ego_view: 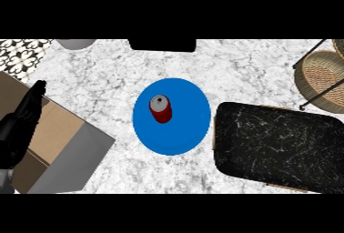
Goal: Pick the tomato from the tray and place it in the tiered basket
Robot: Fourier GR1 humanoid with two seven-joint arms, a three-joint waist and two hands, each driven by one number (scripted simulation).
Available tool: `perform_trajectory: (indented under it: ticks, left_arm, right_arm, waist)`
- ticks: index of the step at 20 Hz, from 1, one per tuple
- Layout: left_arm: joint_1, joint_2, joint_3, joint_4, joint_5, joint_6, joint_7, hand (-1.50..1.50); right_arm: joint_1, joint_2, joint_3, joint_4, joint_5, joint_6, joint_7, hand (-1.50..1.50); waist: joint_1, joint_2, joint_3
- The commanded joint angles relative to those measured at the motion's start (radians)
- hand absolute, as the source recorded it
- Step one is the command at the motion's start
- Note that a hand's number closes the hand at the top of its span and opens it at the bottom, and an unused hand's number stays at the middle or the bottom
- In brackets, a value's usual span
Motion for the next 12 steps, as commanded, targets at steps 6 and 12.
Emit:
perform_trajectory:
  ticks: [6, 12]
  left_arm:
    - [0.075, -0.023, -0.038, 0.131, 0.005, -0.006, 0.088, 0.00]
    - [0.072, -0.046, -0.051, 0.139, -0.005, 0.010, 0.101, 0.00]
  right_arm:
    - [-0.024, 0.026, -0.030, 0.252, -0.008, 0.148, 0.098, -1.50]
    - [-0.107, 0.057, -0.108, 0.276, -0.068, 0.101, 0.053, -1.50]
  waist:
    - [-0.009, 0.022, -0.025]
    - [-0.023, 0.012, -0.024]
